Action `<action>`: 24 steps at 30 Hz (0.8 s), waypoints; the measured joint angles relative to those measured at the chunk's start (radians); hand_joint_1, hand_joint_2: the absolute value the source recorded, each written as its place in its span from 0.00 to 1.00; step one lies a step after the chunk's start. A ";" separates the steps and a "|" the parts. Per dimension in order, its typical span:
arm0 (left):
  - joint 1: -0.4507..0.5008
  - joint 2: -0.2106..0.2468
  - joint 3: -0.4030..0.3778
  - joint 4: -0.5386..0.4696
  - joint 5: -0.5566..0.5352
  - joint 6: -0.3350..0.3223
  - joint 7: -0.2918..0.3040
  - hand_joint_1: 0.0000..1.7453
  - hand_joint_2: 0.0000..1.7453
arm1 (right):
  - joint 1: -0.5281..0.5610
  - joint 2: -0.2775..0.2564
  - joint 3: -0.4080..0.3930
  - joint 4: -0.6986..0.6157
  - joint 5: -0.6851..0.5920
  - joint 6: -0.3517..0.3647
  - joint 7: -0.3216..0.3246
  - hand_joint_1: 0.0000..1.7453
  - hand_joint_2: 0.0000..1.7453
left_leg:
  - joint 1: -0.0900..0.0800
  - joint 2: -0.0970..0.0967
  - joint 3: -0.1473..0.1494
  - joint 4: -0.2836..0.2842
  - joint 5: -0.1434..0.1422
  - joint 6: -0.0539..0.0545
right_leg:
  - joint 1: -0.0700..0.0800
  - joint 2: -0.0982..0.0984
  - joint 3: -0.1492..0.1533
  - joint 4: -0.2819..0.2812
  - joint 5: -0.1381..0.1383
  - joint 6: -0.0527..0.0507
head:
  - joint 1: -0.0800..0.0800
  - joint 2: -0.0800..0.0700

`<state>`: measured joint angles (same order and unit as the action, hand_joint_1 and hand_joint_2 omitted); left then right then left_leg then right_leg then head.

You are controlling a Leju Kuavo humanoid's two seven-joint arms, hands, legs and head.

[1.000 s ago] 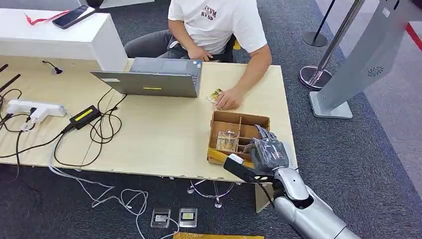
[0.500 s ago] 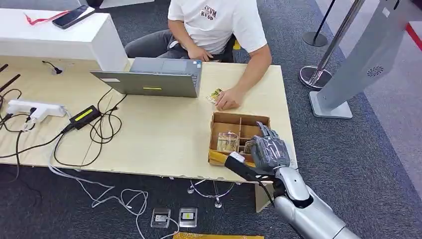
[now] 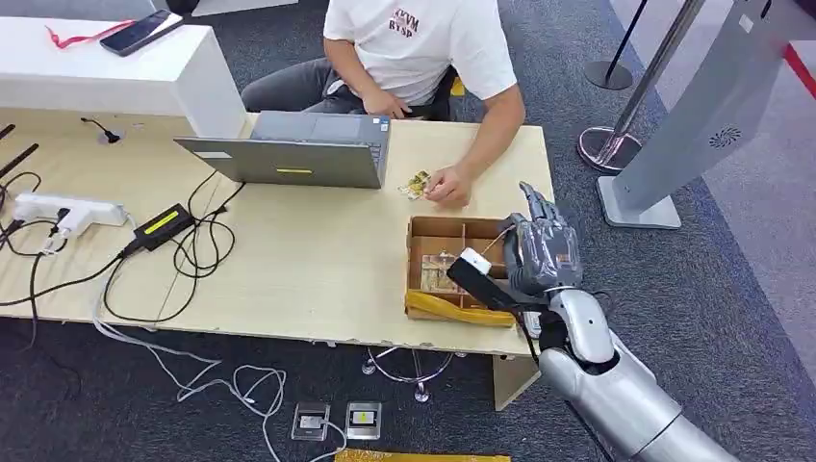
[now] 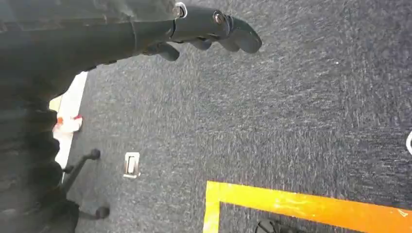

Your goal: Pass the card to the sensor for recognition and then transmit it.

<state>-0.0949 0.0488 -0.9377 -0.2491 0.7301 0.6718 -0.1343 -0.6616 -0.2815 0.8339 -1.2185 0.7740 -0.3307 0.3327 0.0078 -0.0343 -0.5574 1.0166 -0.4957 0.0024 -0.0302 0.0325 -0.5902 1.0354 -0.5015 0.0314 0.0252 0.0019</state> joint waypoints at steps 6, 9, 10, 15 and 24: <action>0.000 -0.003 0.000 0.000 -0.023 0.000 -0.013 0.00 1.00 | -0.115 -0.008 -0.026 -0.031 0.004 0.010 0.018 1.00 1.00 | 0.000 0.000 0.000 0.000 0.000 0.000 | 0.000 0.001 0.000 0.000 0.000 0.000 | 0.000 0.000; 0.000 -0.006 0.000 0.000 -0.033 0.000 -0.013 0.00 1.00 | -0.137 -0.010 -0.034 -0.036 -0.005 0.016 0.022 1.00 1.00 | 0.000 0.000 0.000 0.000 0.000 0.000 | 0.000 0.001 0.000 0.000 0.000 0.000 | 0.000 0.000; 0.000 -0.006 0.000 0.000 -0.040 0.000 -0.013 0.00 1.00 | -0.151 -0.010 -0.034 -0.036 -0.010 0.022 0.023 1.00 1.00 | 0.000 0.001 0.000 0.000 0.000 0.000 | 0.000 0.001 0.000 0.000 0.000 0.000 | 0.000 0.000; -0.006 -0.006 0.000 0.000 -0.081 0.000 0.024 0.00 1.00 | -0.264 -0.006 -0.021 -0.014 -0.010 0.154 0.019 1.00 1.00 | 0.000 0.001 -0.001 0.000 0.000 0.000 | 0.000 0.001 0.000 0.000 0.000 0.000 | 0.000 0.000; -0.026 0.002 -0.018 -0.005 -0.098 -0.003 0.066 0.00 1.00 | -0.437 0.099 0.077 0.252 -0.033 0.197 -0.030 1.00 1.00 | 0.001 -0.001 -0.002 0.000 0.000 -0.001 | 0.001 0.000 -0.001 0.001 0.000 0.000 | 0.000 0.000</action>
<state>-0.1207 0.0511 -0.9559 -0.2537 0.6321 0.6683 -0.0687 -1.0986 -0.1828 0.9109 -0.9665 0.7412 -0.1335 0.3025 0.0087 -0.0356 -0.5589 1.0166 -0.4953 0.0019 -0.0291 0.0322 -0.5907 1.0364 -0.5014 0.0314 0.0252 0.0019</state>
